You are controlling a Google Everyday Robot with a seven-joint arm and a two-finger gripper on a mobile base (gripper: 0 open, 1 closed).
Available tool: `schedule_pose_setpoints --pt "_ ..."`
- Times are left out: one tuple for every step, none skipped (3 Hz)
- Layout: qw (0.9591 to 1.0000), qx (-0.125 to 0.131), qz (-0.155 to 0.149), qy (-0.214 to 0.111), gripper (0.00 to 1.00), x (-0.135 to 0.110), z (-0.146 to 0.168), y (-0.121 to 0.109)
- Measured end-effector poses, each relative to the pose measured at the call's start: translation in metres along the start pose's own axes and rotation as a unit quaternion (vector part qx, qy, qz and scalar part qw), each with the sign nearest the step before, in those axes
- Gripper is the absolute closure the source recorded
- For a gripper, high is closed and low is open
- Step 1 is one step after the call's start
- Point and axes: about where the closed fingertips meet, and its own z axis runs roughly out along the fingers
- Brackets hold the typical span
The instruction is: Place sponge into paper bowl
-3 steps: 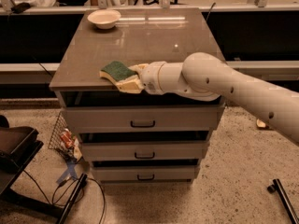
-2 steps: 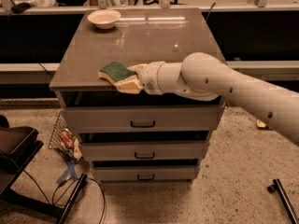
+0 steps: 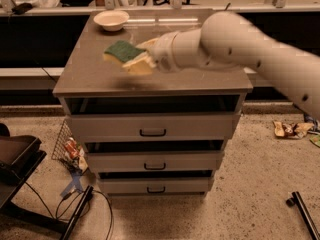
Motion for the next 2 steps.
schedule_pose_setpoints --pt "0.9991 -0.005 -0.009 0.041 1.0 -0.025 -0.009 -0.035" --pt "0.9936 -0.031 0.014 0.108 1.0 -0.018 0.028 -0.065"
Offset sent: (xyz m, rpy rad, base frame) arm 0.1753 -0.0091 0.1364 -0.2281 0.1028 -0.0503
